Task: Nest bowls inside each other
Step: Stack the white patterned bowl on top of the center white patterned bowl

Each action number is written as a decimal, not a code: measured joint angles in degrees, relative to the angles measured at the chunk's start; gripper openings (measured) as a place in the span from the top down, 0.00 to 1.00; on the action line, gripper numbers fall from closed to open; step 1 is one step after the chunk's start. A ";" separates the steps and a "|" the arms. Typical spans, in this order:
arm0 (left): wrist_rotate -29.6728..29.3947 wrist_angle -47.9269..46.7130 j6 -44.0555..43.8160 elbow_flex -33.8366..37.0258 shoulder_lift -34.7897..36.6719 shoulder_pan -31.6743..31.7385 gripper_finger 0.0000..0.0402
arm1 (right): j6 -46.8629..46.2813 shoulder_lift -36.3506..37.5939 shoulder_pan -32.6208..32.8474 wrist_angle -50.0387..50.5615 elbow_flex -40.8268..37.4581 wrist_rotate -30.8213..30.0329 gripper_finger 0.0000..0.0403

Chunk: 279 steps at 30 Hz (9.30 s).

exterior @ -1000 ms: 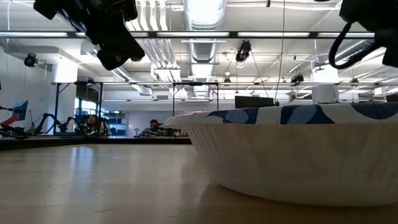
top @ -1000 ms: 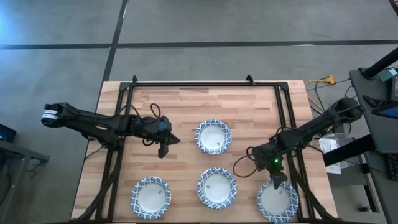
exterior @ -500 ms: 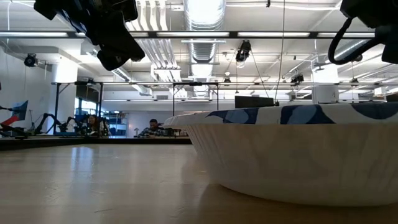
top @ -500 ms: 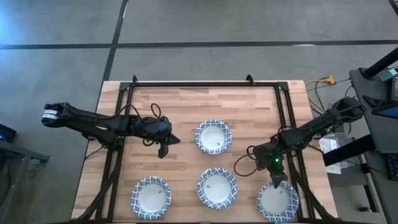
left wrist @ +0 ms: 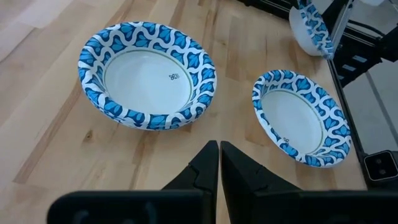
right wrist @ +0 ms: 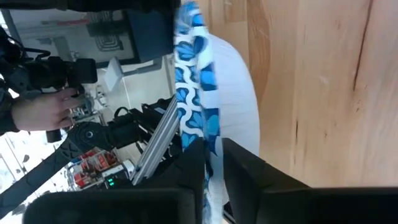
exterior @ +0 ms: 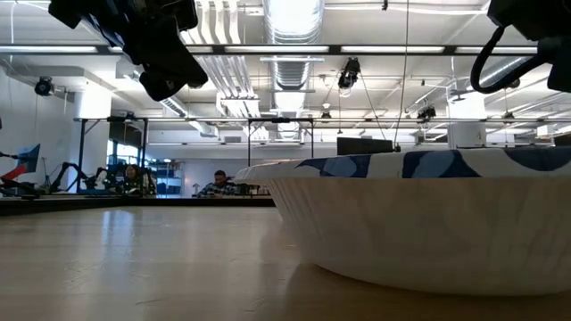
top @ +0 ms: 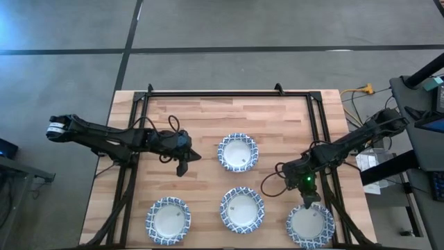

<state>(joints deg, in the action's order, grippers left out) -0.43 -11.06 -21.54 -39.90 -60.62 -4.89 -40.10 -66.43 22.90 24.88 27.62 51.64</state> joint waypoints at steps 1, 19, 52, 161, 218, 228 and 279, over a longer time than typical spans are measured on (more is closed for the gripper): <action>0.00 0.01 0.00 0.00 0.00 0.00 1.00 | 0.00 0.00 0.00 0.00 0.00 0.03 0.90; 0.04 0.05 1.38 0.00 0.00 0.00 1.00 | -4.82 2.82 -3.30 -0.18 0.19 6.13 0.97; -1.86 4.65 6.95 -2.93 0.13 0.04 1.00 | -26.52 -10.56 -48.78 -40.42 0.15 -19.72 0.97; 7.37 2.25 -36.61 -25.42 -44.72 -16.95 1.00 | -52.83 -25.62 11.61 -59.61 -3.31 -56.96 0.52; 4.37 3.55 -35.01 -22.80 -44.68 -16.85 1.00 | -45.31 -23.69 5.18 -53.00 3.89 -54.03 0.70; 3.89 3.57 -35.19 -22.56 -45.01 -16.85 1.00 | -44.74 -23.67 5.18 -52.13 3.87 -54.23 0.68; 2.11 13.43 -41.00 -22.99 -50.23 -16.87 1.00 | -42.94 -37.98 5.05 -50.81 17.79 -49.09 0.94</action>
<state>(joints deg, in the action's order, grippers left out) 1.68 2.37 -62.54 -62.89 -110.85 -21.76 -83.04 -104.41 27.94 -25.92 45.41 2.55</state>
